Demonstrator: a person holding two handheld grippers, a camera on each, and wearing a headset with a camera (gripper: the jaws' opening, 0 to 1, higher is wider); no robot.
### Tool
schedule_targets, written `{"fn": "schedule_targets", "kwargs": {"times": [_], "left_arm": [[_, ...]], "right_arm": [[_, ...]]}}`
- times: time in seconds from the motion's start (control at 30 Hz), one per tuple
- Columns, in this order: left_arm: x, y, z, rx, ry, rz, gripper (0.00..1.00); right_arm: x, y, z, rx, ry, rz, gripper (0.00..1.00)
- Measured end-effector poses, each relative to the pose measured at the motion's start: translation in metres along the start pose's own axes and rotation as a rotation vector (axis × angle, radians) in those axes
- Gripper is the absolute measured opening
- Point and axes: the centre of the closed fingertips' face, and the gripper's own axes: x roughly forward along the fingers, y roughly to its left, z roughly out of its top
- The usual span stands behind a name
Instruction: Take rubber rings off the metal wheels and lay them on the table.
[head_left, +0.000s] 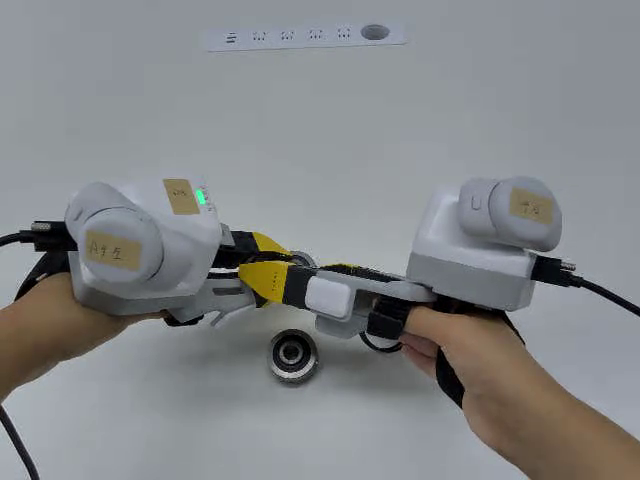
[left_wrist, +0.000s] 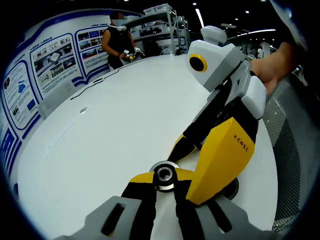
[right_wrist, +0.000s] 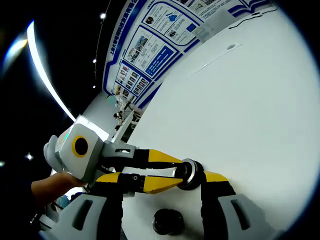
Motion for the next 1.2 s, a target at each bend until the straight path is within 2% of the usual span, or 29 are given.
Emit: {"fn": "schedule_targets", "kwargs": {"times": [0.27, 0.43, 0.5, 0.53, 0.6, 0.73, 1.03, 1.2], "left_arm": [[0.000, 0.000, 0.000, 0.001, 0.004, -0.001, 0.13], [0.000, 0.000, 0.000, 0.000, 0.004, -0.002, 0.13], [0.000, 0.000, 0.001, 0.000, 0.004, -0.002, 0.13], [0.000, 0.000, 0.000, -0.001, 0.004, -0.002, 0.13], [0.000, 0.000, 0.000, -0.001, 0.003, -0.003, 0.13], [0.000, 0.000, 0.000, -0.002, 0.003, -0.003, 0.13], [0.000, 0.000, 0.000, -0.001, 0.004, -0.003, 0.13], [0.000, 0.000, 0.000, -0.001, 0.004, -0.003, 0.13]], "right_arm": [[-0.004, 0.000, 0.003, 0.061, -0.021, 0.018, 0.61], [-0.007, -0.003, 0.004, 0.121, -0.045, 0.026, 0.57], [-0.007, -0.004, 0.001, 0.149, -0.037, 0.029, 0.54], [-0.007, -0.004, -0.003, 0.149, -0.017, 0.026, 0.53], [-0.006, -0.006, -0.001, 0.131, -0.019, 0.021, 0.50], [-0.008, -0.008, 0.000, 0.176, -0.035, 0.026, 0.49], [-0.010, -0.013, 0.000, 0.198, -0.048, 0.012, 0.40], [-0.011, -0.028, -0.003, 0.229, -0.054, -0.026, 0.25]]}}
